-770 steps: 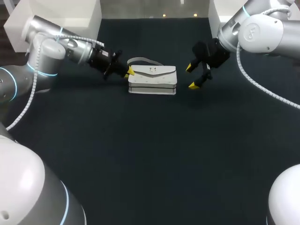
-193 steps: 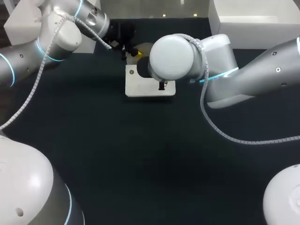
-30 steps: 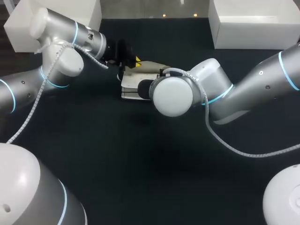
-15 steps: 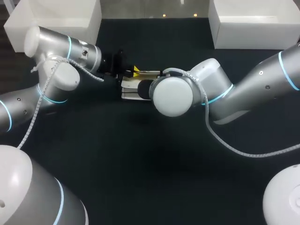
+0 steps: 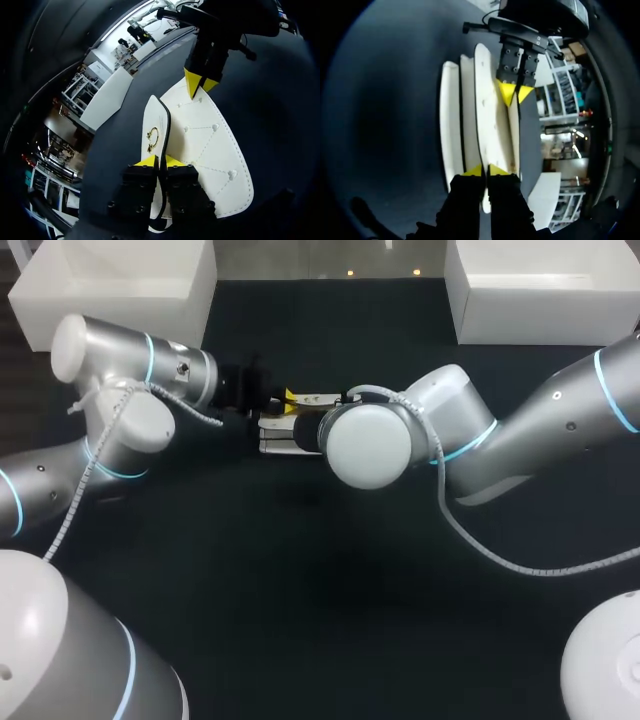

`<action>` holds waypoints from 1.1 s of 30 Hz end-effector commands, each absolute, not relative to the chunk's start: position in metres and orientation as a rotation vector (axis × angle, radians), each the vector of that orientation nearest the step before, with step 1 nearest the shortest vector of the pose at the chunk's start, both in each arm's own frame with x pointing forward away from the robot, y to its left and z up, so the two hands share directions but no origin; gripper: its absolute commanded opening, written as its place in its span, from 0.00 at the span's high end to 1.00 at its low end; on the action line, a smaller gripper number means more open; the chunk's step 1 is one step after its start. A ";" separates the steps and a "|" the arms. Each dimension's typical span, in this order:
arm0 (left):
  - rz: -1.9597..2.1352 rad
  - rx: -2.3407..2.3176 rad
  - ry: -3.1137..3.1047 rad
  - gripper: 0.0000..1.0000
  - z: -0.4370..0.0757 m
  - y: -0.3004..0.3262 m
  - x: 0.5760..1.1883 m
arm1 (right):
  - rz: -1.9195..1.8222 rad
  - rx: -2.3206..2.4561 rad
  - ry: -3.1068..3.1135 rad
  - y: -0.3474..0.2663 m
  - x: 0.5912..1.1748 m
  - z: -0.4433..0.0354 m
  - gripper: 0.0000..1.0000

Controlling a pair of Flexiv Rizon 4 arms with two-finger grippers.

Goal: Pick up the bag, open it, inspect its contents, close it, and place it on the opposite side

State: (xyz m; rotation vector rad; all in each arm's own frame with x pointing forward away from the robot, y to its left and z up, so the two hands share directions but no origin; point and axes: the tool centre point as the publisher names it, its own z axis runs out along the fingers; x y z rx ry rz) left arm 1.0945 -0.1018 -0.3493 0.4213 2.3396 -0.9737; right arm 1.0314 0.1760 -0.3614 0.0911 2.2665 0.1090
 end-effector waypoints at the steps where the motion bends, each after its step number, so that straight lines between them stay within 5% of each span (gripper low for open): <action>1: -0.984 0.414 2.349 0.62 -0.345 -0.101 1.100 | 0.110 0.092 2.263 0.176 1.032 -0.362 1.00; 6: -0.984 0.413 2.376 0.77 -0.339 -0.101 1.106 | 0.110 0.092 2.263 0.176 1.032 -0.362 1.00; 19: -0.964 0.445 2.396 0.81 -0.334 -0.104 1.107 | 0.110 0.092 2.263 0.176 1.032 -0.362 1.00; 21: -0.966 0.448 2.400 1.00 -0.333 -0.103 1.107 | 0.110 0.092 2.263 0.176 1.032 -0.362 1.00; 33: -0.968 0.473 2.421 1.00 -0.348 -0.100 1.092 | 0.110 0.092 2.263 0.176 1.032 -0.362 1.00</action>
